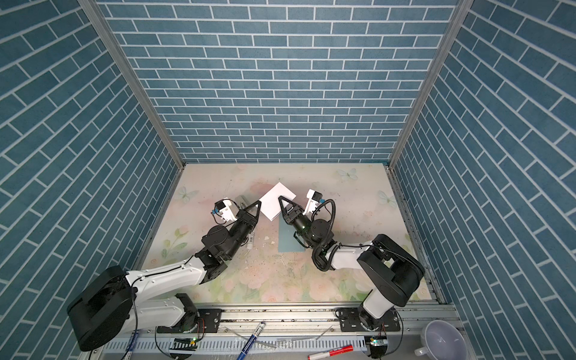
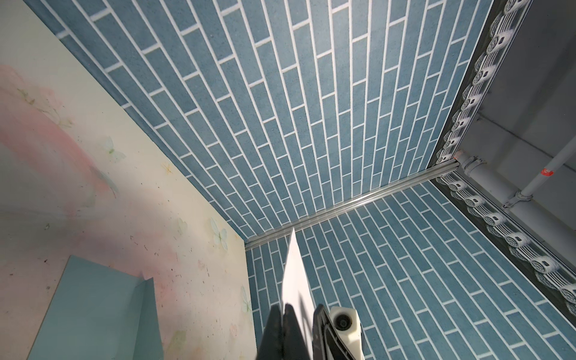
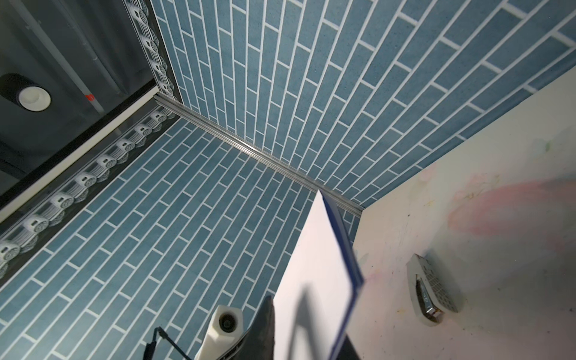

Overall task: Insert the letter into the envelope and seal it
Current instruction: 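Hold the letter above the envelope with both grippers and lower it toward the opening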

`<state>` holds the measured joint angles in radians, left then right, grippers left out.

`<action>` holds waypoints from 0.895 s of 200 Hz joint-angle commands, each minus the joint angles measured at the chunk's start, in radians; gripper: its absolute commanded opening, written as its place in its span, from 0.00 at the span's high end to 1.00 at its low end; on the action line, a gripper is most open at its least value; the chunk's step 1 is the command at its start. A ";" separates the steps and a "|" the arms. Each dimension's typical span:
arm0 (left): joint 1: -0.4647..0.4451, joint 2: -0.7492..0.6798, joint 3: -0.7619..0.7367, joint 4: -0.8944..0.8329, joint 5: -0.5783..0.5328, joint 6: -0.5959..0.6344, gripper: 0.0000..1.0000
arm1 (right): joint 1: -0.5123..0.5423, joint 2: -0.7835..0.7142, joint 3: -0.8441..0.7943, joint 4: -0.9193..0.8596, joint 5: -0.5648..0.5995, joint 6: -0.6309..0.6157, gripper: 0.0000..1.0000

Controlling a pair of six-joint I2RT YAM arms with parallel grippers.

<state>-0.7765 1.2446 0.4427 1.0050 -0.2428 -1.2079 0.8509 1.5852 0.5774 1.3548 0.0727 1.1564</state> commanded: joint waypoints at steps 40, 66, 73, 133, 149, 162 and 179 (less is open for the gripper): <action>0.005 0.030 -0.002 0.023 0.068 0.114 0.90 | 0.002 0.012 0.016 0.038 0.010 0.001 1.00; 0.005 -0.023 0.030 -0.154 0.106 0.251 0.66 | -0.011 -0.025 -0.019 -0.002 0.015 -0.052 1.00; 0.005 -0.046 0.041 -0.224 0.109 0.287 0.60 | -0.018 -0.043 -0.031 -0.028 0.017 -0.064 1.00; 0.003 -0.159 0.122 -0.669 0.089 0.483 0.31 | -0.087 -0.273 -0.111 -0.447 0.057 -0.274 1.00; 0.003 -0.146 0.117 -0.672 0.102 0.480 0.28 | -0.112 -0.333 -0.106 -0.587 0.074 -0.341 1.00; 0.003 -0.117 0.121 -0.672 0.118 0.478 0.25 | -0.130 -0.370 -0.097 -0.678 0.086 -0.397 1.00; 0.004 -0.067 0.134 -0.663 0.146 0.469 0.23 | -0.143 -0.400 -0.069 -0.801 0.107 -0.470 1.00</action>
<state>-0.7746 1.1213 0.5529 0.4004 -0.1390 -0.7662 0.7261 1.2297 0.4850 0.8089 0.1310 0.8513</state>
